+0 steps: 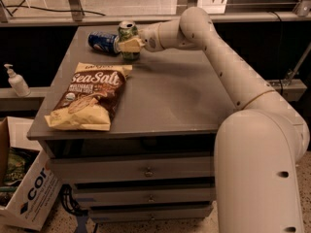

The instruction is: Move green can near pepsi can

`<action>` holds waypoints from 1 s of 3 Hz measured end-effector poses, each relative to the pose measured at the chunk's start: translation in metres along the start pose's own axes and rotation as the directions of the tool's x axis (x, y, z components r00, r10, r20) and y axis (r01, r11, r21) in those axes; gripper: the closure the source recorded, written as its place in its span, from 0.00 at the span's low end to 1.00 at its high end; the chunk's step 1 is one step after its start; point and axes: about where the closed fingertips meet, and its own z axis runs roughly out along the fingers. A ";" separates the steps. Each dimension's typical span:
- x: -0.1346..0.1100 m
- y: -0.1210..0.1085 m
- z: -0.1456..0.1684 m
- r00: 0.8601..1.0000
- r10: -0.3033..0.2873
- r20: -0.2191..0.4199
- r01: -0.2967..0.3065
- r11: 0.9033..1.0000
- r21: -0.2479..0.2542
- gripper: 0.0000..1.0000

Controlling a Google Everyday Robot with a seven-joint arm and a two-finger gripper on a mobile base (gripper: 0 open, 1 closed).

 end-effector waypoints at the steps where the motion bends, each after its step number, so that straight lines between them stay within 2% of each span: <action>1: 0.007 -0.009 0.007 1.000 0.005 -0.012 -0.005 1.000 0.019 1.00; 2: 0.005 -0.011 0.006 1.000 0.005 -0.008 -0.005 1.000 0.024 0.83; 3: 0.003 -0.011 0.006 1.000 0.005 -0.008 -0.005 1.000 0.024 0.59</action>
Offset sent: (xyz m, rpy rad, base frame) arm 0.0210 -0.0182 0.0011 0.0400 -0.0374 -0.0722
